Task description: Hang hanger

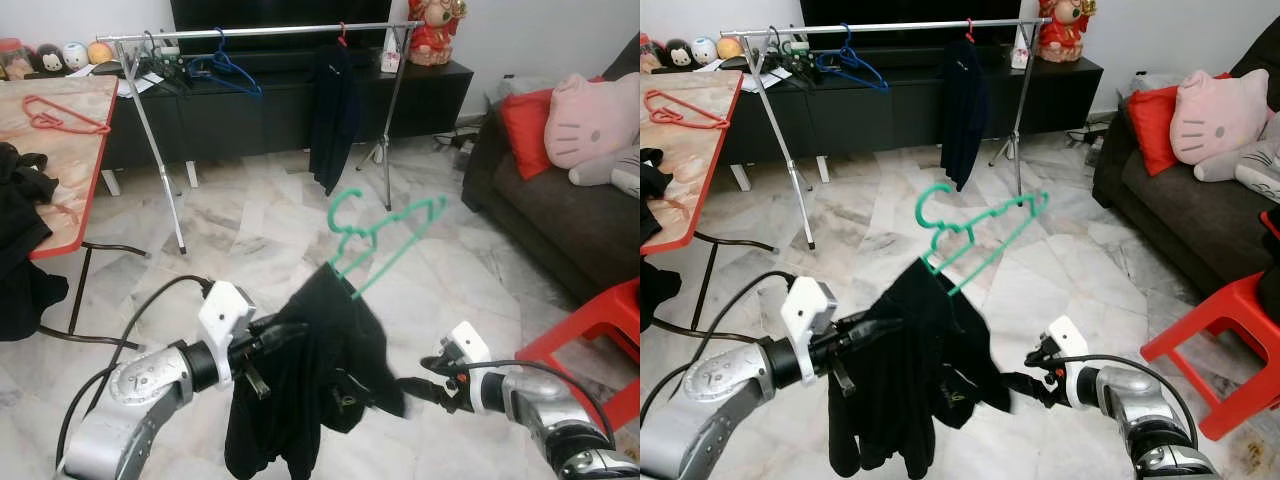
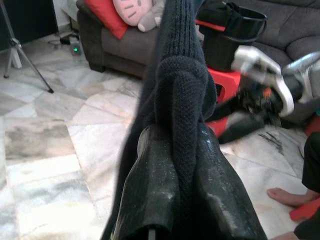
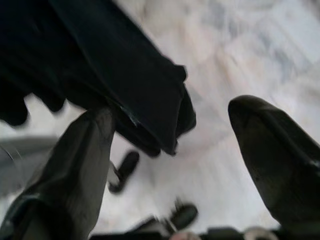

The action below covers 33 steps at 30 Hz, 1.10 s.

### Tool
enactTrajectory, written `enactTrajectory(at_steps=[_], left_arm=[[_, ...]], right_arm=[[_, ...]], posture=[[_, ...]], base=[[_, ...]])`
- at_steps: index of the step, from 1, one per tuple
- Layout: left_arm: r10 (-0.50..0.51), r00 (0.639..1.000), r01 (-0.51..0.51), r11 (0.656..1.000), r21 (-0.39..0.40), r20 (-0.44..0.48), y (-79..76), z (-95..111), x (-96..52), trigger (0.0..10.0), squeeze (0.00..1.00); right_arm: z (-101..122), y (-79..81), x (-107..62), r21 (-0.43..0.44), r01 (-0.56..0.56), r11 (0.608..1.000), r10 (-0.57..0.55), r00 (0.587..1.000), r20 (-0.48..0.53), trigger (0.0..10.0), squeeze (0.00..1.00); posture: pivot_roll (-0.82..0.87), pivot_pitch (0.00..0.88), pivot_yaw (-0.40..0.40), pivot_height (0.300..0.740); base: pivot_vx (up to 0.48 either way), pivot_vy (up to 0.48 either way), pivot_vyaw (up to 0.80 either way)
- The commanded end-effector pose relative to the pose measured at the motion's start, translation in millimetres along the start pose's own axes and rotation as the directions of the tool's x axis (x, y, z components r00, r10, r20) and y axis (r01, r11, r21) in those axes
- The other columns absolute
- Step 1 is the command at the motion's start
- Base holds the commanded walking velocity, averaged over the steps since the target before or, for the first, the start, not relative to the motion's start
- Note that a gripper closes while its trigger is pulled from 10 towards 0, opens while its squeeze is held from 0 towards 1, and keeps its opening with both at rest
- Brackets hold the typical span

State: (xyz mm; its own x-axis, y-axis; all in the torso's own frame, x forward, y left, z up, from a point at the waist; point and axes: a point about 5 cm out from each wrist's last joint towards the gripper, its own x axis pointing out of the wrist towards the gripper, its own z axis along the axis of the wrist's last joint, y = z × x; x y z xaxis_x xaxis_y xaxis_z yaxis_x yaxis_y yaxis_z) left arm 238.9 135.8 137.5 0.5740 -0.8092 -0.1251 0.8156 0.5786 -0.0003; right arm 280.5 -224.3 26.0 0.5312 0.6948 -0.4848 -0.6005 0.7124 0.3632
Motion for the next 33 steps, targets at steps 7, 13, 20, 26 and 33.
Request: enactTrajectory(at_steps=[7,13,20,26,33], left_arm=[[-0.054,0.999,0.054,0.998,0.042,0.001,-7.9,7.7,2.2,10.0,0.0],[-0.048,0.993,0.057,0.995,0.083,-0.104,2.4,-1.3,-7.9,10.0,0.0],[-0.043,0.974,0.072,0.99,0.121,-0.223,12.4,-12.8,-13.0,10.0,0.0],[-0.121,0.93,0.178,0.974,0.137,-0.347,9.6,-24.7,-16.6,10.0,0.0],[-0.273,0.875,0.351,0.927,0.135,-0.399,3.9,-18.5,-17.2,10.0,0.0]], right_arm=[[-1.8,-3.9,-5.3,-0.056,0.049,0.997,-0.05,0.999,-0.004,10.0,0.0],[33.3,-3.4,-13.5,-0.204,0.029,0.979,-0.014,0.997,0.074,10.0,0.0],[65.2,19.7,-28.5,-0.409,-0.154,0.899,0.187,0.981,0.042,10.0,0.0],[86.7,34.5,-42.6,-0.518,-0.24,0.821,0.28,0.96,-0.001,10.0,0.0],[93.0,35.0,-39.4,-0.556,-0.32,0.767,0.3,0.945,-0.13,10.0,0.0]], posture=[[-0.01,0.0,-0.093,0.74],[-0.02,0.0,-0.068,0.74],[-0.03,0.0,-0.057,0.74],[-0.04,0.0,-0.051,0.74],[-0.03,0.0,-0.057,0.74]], base=[[0.0,0.0,0.0],[0.0,0.0,0.0],[0.0,0.0,0.0],[0.0,0.0,0.0],[0.0,0.0,0.0]])
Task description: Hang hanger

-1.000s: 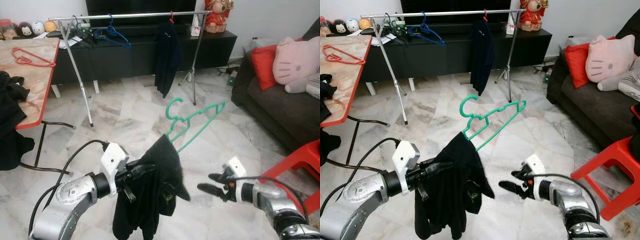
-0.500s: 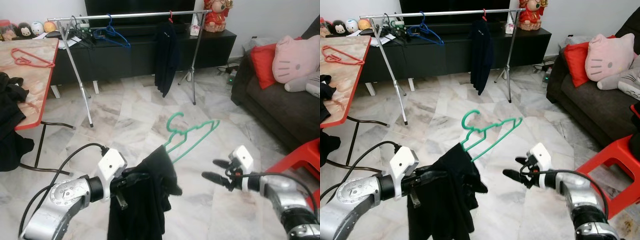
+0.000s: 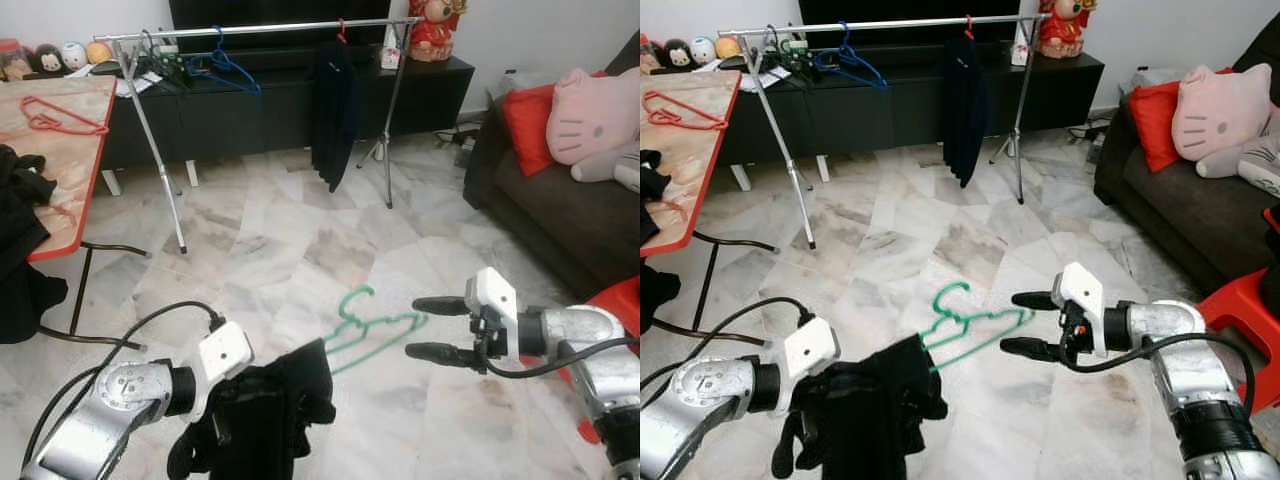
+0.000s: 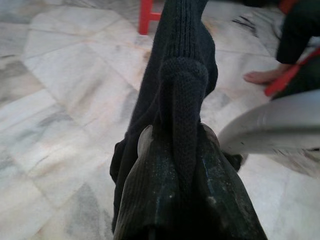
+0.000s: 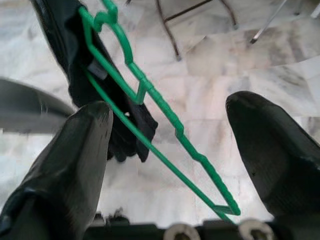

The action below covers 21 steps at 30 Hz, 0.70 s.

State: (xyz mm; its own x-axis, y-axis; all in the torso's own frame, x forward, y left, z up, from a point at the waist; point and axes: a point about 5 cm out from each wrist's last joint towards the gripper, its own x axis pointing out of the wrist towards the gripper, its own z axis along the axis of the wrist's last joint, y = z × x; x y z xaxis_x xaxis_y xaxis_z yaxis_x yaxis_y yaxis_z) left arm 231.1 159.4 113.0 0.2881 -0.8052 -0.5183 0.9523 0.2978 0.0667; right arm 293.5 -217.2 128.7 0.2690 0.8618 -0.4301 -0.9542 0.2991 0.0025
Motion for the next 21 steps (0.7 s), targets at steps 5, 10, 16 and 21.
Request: enactTrajectory(at_steps=[5,10,16,21], left_arm=[[-0.11,0.994,0.108,0.992,0.073,0.026,-1.7,16.5,-2.3,10.0,0.0],[-0.154,0.987,0.151,0.985,0.084,0.033,0.6,21.2,-0.9,10.0,0.0],[-0.178,0.983,0.172,0.979,0.105,0.041,6.4,28.4,1.1,10.0,0.0],[-0.208,0.977,0.203,0.973,0.109,0.035,3.6,28.4,1.8,10.0,0.0]], right_arm=[[3.9,0.8,1.7,-0.035,-0.077,0.996,0.075,0.995,-0.062,10.0,0.0],[-0.5,1.0,2.4,-0.029,-0.101,0.994,0.098,0.991,-0.096,10.0,0.0],[-14.7,5.9,4.3,0.021,-0.127,0.992,0.128,0.985,-0.112,10.0,0.0],[-17.9,5.9,9.5,0.041,-0.12,0.992,0.123,0.988,-0.098,10.0,0.0]], posture=[[-0.03,0.0,-0.06,0.74],[-0.05,0.0,-0.054,0.74],[-0.05,0.0,-0.056,0.74],[-0.05,0.0,-0.051,0.74]], base=[[0.0,0.0,0.0],[0.0,0.0,0.0],[0.0,0.0,0.0],[0.0,0.0,0.0]])
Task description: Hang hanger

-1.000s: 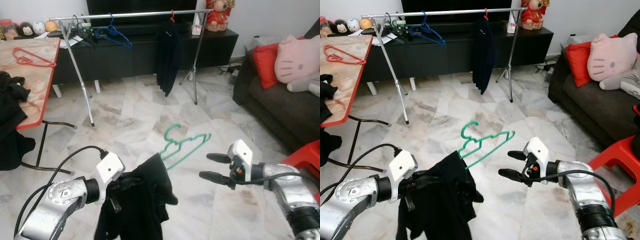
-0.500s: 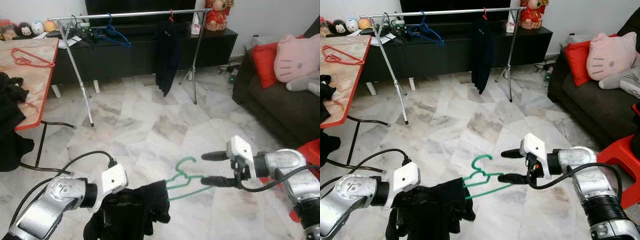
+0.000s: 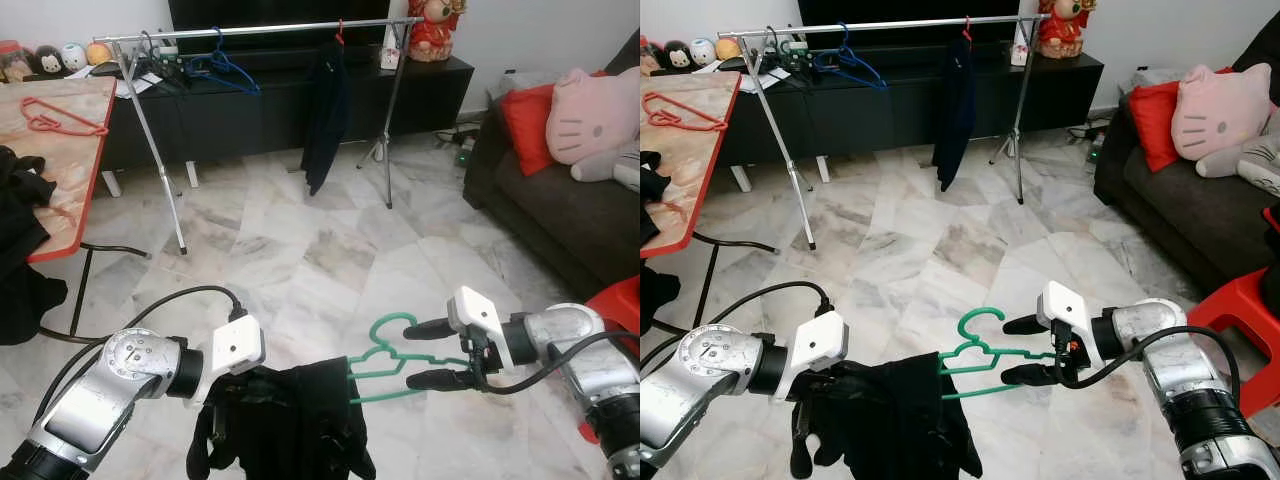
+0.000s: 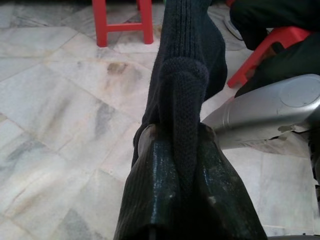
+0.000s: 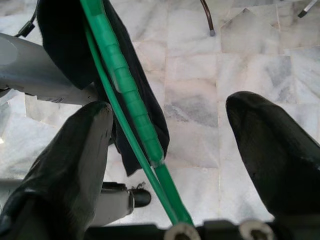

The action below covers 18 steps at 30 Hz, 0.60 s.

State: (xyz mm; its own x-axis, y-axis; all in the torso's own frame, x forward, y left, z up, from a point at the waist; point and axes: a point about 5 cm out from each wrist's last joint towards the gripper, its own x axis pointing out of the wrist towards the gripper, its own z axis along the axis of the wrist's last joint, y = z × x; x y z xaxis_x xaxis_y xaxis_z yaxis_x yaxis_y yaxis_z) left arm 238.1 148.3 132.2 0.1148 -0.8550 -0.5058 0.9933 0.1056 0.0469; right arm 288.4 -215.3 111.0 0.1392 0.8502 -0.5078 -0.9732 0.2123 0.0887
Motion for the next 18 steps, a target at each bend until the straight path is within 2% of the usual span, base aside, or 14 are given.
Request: enactTrajectory(at_steps=[1,10,18], left_arm=[[-0.032,0.999,0.031,0.999,0.024,0.018,-0.7,5.8,0.7,10.0,0.0],[-0.052,0.999,0.052,0.999,0.016,0.01,-6.7,5.2,-2.8,10.0,0.0],[-0.056,0.998,0.056,0.998,0.013,0.006,-8.0,4.1,-2.3,10.0,0.0]], right_arm=[[-2.2,0.3,2.8,-0.002,-0.005,1.0,0.005,1.0,-0.006,10.0,0.0],[8.1,2.0,13.7,-0.026,-0.084,0.996,0.085,0.994,0.061,10.0,0.0],[10.8,2.2,16.5,-0.035,-0.124,0.992,0.126,0.991,0.055,10.0,0.0]], posture=[[-0.04,0.0,-0.051,0.74],[-0.02,0.0,-0.057,0.74],[-0.01,0.0,-0.068,0.74]], base=[[0.0,0.0,0.0],[0.0,0.0,0.0],[0.0,0.0,0.0]])
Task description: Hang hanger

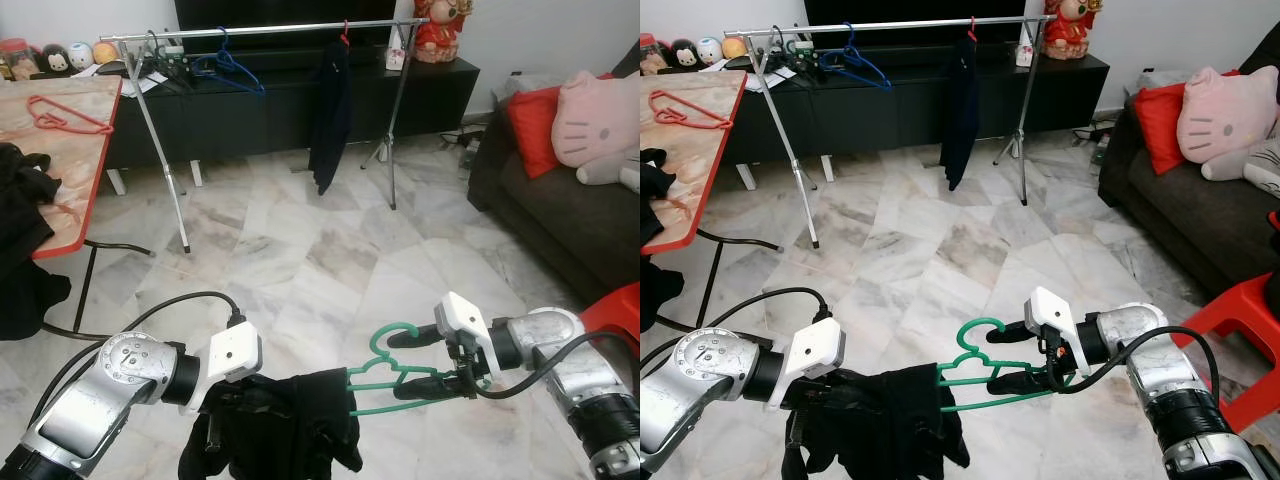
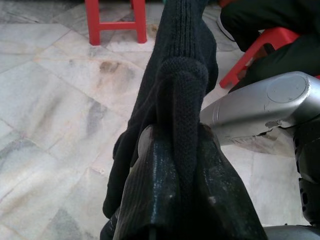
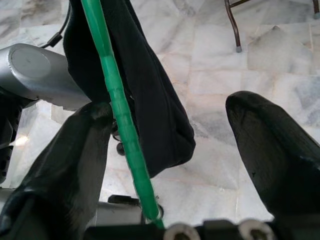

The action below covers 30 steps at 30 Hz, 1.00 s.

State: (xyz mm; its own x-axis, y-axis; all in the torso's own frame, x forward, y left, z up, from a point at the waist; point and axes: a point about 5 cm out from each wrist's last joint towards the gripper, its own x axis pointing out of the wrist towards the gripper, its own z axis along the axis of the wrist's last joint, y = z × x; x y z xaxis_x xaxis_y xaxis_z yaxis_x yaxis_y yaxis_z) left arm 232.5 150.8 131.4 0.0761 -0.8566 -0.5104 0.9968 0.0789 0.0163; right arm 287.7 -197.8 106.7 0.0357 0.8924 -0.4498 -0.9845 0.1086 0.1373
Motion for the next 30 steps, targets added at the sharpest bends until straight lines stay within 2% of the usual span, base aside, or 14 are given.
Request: enactTrajectory(at_steps=[1,2,3,4,19,30], left_arm=[[-0.016,1.0,0.016,1.0,0.027,0.007,-2.6,6.2,0.1,10.0,0.0],[-0.015,1.0,0.014,1.0,0.028,0.007,-2.5,6.3,0.0,10.0,0.0],[-0.014,1.0,0.013,1.0,0.028,0.007,-2.5,6.5,-0.1,10.0,0.0],[-0.013,1.0,0.013,1.0,0.028,0.008,-2.5,6.6,-0.3,10.0,0.0],[-0.014,0.999,0.012,0.998,0.061,0.036,1.9,17.7,3.0,10.0,0.0],[-0.013,0.999,0.01,0.997,0.072,0.045,4.4,21.3,4.0,10.0,0.0]], right_arm=[[6.3,-3.3,-0.3,-0.019,-0.011,1.0,0.011,1.0,0.004,5.1,0.0],[6.5,-3.8,-0.3,-0.018,-0.012,1.0,0.012,1.0,0.003,3.2,0.0],[6.6,-4.0,-0.3,-0.018,-0.012,1.0,0.012,1.0,0.004,3.2,0.0],[6.8,-3.9,-0.1,-0.017,-0.017,1.0,0.017,1.0,0.005,0.0,0.0],[4.7,-2.3,8.7,0.002,-0.05,0.999,0.05,0.998,0.022,0.0,0.0],[3.9,-0.4,8.2,0.011,-0.058,0.998,0.058,0.998,0.031,0.0,0.0]], posture=[[0.0,0.0,-0.073,0.74],[0.0,0.0,-0.073,0.74],[0.0,0.0,-0.073,0.74],[0.0,0.0,-0.073,0.74],[0.01,0.0,-0.083,0.74],[0.01,0.0,-0.082,0.74]], base=[[0.0,0.0,0.0],[0.0,0.0,0.0],[0.0,0.0,0.0],[0.0,0.0,0.0],[0.0,0.0,0.0],[0.0,0.0,0.0]])
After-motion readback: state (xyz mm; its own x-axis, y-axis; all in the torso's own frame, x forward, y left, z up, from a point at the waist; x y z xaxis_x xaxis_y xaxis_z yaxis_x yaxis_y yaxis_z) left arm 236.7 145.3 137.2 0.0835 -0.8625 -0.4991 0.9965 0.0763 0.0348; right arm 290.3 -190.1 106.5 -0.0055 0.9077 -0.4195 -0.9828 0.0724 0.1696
